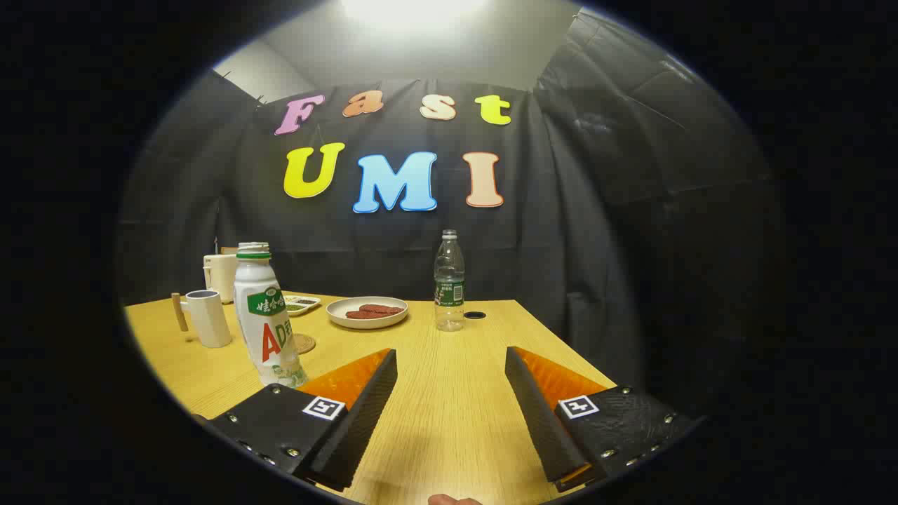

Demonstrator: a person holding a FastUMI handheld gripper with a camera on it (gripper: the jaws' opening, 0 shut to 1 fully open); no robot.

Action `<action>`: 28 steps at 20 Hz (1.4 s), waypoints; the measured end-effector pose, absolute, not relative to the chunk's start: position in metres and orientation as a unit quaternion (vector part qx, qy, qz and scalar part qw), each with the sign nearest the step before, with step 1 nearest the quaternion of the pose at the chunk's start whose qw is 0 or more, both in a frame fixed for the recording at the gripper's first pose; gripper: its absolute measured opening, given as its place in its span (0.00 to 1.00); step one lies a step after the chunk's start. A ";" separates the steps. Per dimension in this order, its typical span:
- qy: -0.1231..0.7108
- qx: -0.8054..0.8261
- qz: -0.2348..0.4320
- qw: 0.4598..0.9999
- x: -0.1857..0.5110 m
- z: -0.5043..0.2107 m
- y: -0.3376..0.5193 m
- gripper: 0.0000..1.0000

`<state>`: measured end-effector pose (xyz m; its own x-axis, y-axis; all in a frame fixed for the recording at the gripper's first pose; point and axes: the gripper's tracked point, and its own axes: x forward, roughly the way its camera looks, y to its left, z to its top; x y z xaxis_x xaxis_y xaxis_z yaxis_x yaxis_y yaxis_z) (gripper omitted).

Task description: Take the bottle from table, then pour the juice into the cup, finally place the bottle on the coaster

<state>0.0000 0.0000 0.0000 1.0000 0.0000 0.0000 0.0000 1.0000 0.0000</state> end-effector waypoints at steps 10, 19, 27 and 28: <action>-0.004 0.016 -0.008 1.000 -0.004 0.000 0.000 0.95; -0.018 0.012 0.000 1.000 -0.023 0.040 0.006 0.95; -0.022 0.039 0.007 0.999 -0.066 0.066 0.057 0.95; -0.016 0.037 0.012 0.999 -0.073 0.062 0.066 0.95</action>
